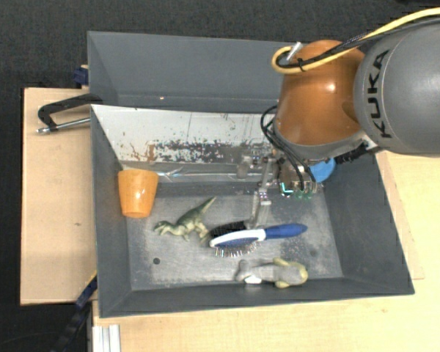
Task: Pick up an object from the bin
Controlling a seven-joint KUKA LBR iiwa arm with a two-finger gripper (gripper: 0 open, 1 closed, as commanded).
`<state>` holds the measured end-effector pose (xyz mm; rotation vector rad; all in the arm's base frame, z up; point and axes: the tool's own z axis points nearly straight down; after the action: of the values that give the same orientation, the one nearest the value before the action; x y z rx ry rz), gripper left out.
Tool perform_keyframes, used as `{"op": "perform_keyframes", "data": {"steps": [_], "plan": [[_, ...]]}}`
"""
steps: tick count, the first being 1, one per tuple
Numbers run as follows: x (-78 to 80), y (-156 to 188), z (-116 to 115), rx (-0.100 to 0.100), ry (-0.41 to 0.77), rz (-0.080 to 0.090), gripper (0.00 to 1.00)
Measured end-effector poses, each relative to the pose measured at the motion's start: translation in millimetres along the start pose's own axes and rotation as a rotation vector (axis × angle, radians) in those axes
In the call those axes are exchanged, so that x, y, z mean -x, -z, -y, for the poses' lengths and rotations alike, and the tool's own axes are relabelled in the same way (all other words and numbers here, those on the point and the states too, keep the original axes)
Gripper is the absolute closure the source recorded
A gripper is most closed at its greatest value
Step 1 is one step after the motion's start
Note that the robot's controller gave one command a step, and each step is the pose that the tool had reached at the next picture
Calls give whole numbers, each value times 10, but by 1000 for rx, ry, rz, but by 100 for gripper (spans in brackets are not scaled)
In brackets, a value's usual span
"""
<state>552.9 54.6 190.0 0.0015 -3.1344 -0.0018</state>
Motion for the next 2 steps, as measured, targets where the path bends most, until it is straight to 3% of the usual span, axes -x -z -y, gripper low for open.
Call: {"op": "perform_keyframes", "data": {"steps": [1, 2], "plan": [[-192, -1216, 40, 2, 1, -7, 0], [-164, -1198, 51, 1, 0, 6, 100]]}}
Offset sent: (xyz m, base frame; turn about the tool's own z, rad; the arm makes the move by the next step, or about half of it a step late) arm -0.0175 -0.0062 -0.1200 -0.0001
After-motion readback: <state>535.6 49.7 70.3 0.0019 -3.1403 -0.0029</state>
